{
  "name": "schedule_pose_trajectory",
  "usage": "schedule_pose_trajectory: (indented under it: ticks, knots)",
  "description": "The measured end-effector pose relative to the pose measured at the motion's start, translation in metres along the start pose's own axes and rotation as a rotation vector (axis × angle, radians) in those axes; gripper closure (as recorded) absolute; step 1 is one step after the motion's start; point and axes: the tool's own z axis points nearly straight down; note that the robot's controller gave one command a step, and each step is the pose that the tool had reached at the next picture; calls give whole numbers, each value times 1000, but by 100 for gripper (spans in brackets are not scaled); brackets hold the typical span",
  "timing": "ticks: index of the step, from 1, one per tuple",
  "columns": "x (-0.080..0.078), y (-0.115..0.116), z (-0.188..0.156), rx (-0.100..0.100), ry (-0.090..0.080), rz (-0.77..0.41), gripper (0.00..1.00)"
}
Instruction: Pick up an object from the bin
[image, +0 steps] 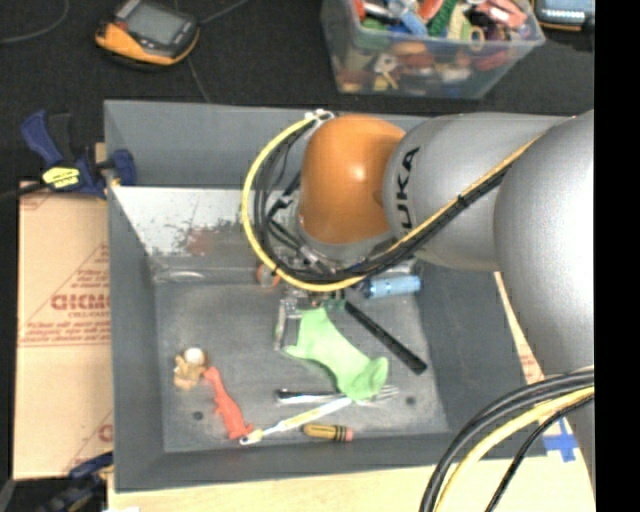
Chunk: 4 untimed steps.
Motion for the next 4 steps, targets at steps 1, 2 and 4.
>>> schedule_pose_trajectory:
  ticks: [1, 2, 4]
  knots:
    - [-2, -1, -4, -1, -8, 4, 0]
    - [30, -119, 56, -1, -8, 184, 0]
    - [61, -92, 49, 1, 3, 332, 0]
